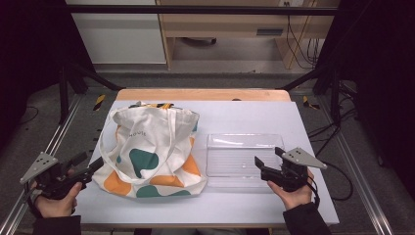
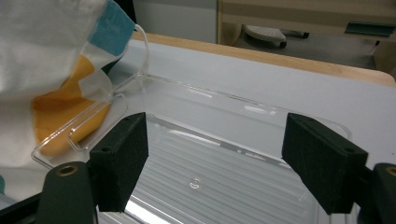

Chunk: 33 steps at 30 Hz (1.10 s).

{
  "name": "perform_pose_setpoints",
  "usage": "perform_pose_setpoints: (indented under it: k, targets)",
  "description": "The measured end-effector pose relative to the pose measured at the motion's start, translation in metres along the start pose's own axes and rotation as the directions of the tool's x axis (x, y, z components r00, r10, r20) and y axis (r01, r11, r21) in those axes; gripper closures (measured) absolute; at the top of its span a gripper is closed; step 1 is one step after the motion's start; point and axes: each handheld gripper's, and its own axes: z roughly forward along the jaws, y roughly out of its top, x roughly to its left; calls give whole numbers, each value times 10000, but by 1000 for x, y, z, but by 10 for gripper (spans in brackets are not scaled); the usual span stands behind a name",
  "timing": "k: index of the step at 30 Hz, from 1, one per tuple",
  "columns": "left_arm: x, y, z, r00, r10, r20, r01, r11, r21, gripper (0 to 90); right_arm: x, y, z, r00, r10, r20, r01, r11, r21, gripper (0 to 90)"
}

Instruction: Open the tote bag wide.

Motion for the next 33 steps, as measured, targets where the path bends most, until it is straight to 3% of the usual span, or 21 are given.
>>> perform_pose_setpoints:
  k: [7, 17, 27, 33]
  targets:
    - [-3, 6, 9, 9996, 199, -219, -193, 9995, 249, 334, 14, 7, 5, 9992, -167, -369, 168, 9999, 6, 252]
    - [-2, 14, 26, 9981, 146, -606, -115, 9986, 511, 420, 27, 21, 14, 9970, -193, -750, 179, 9996, -198, 265]
    - [2, 2, 28, 9989, -107, -453, 140, 9972, 740, 621, 49, 31, 27, 9912, -335, -1283, 295, 9990, -328, 305]
    - [-3, -1, 30, 9985, 104, -529, -61, 9967, 812, 752, 62, 36, 35, 9859, -438, -1612, 392, 9987, -315, 337]
